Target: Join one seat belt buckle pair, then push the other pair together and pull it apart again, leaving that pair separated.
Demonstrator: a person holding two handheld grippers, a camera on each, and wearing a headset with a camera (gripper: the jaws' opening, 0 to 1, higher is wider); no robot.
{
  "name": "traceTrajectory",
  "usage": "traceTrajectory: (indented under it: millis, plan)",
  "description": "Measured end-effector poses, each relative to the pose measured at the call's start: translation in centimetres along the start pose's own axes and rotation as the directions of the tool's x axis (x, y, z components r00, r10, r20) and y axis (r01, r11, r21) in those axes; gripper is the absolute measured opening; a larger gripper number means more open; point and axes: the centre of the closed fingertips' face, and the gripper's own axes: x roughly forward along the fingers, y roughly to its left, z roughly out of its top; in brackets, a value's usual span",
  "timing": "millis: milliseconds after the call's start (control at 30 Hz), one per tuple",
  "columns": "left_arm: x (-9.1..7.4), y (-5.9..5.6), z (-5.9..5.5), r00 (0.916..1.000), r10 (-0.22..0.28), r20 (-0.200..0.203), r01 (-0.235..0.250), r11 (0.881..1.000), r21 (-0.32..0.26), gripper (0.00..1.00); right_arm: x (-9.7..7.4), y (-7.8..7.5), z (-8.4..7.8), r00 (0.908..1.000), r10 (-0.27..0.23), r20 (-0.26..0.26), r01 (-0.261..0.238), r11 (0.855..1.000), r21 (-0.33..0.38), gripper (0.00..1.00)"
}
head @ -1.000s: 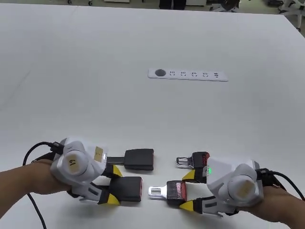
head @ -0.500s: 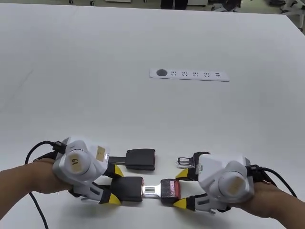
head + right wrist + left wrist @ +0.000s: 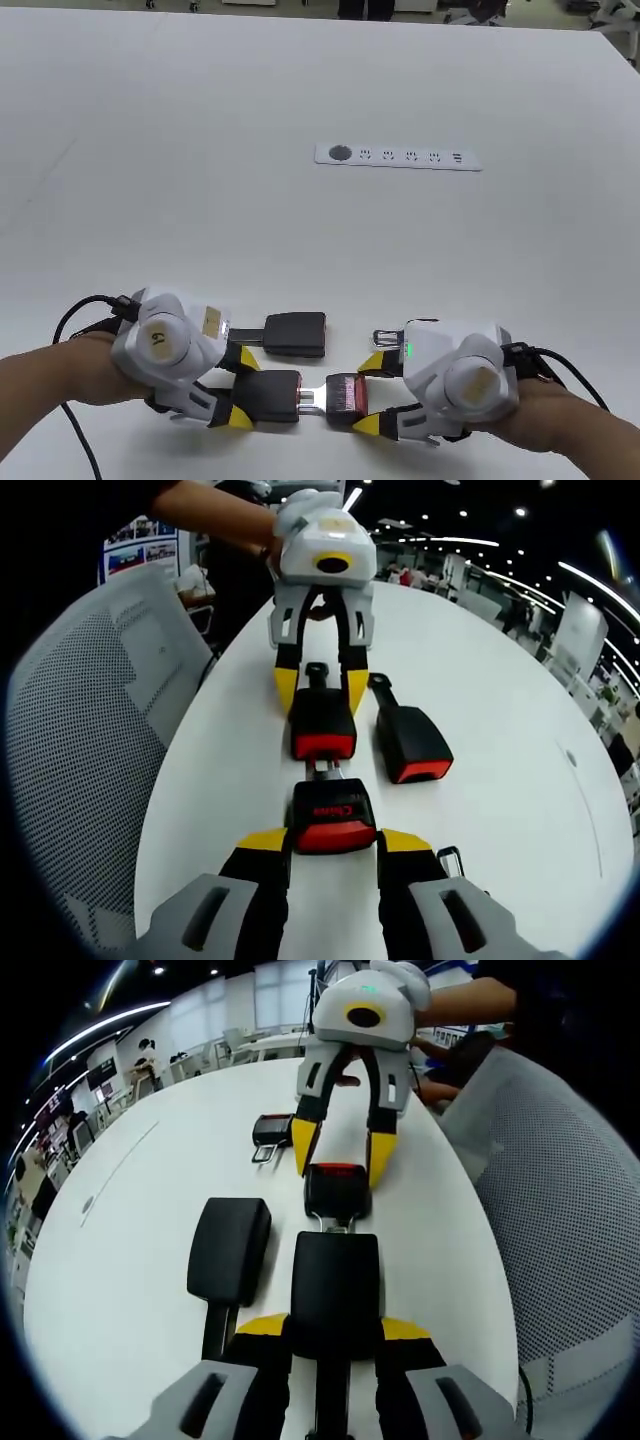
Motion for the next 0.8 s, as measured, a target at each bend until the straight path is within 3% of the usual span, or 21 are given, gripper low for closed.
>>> traceTrajectory:
  millis: [800]
  plan:
    - [0.22, 0.01, 0.13, 1.0, -0.001, -0.003, 0.001, 1.0, 0.0, 0.33, -0.09, 0.04, 0.43, 0.9997, 0.008, 0.021, -0.008, 1.0, -0.013, 0.29]
